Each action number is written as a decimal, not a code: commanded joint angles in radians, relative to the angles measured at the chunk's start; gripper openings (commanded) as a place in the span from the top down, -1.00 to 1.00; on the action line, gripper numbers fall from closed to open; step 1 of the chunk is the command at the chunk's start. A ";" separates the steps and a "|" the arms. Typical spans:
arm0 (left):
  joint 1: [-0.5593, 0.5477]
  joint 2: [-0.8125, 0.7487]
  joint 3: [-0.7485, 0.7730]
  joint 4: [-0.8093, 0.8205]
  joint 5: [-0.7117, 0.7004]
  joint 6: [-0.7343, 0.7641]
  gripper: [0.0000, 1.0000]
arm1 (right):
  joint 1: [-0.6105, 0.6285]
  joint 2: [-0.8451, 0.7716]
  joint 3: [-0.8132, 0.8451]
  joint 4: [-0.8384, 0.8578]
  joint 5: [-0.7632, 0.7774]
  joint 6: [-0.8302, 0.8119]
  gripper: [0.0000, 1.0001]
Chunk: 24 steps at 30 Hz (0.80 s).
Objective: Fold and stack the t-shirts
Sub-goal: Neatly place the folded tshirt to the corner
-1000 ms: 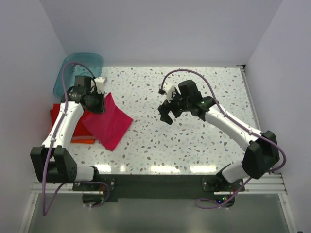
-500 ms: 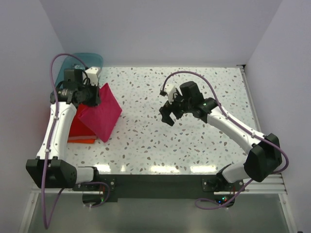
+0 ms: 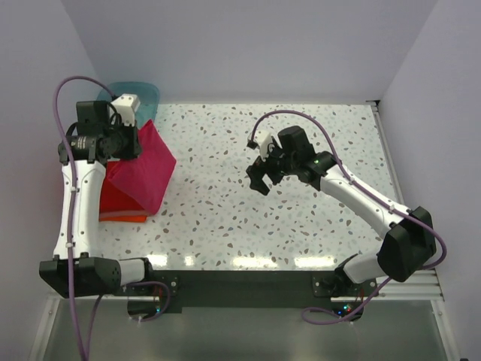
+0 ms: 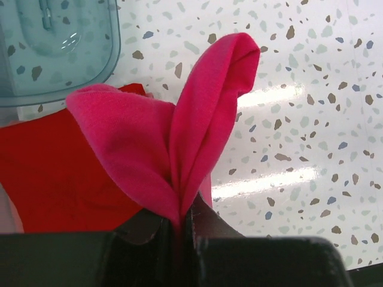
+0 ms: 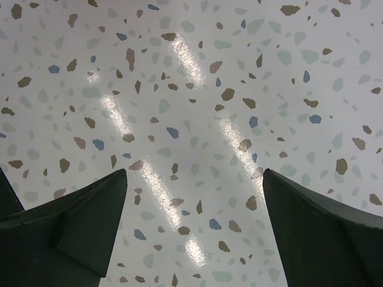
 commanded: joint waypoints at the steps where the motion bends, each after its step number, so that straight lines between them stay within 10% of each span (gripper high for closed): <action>1: 0.053 0.013 0.026 0.010 0.005 0.034 1.00 | 0.005 -0.021 0.006 0.003 0.012 -0.015 -0.97; 24: 0.377 0.234 -0.059 0.232 -0.019 0.208 1.00 | 0.005 0.002 0.018 -0.012 -0.002 -0.033 -0.97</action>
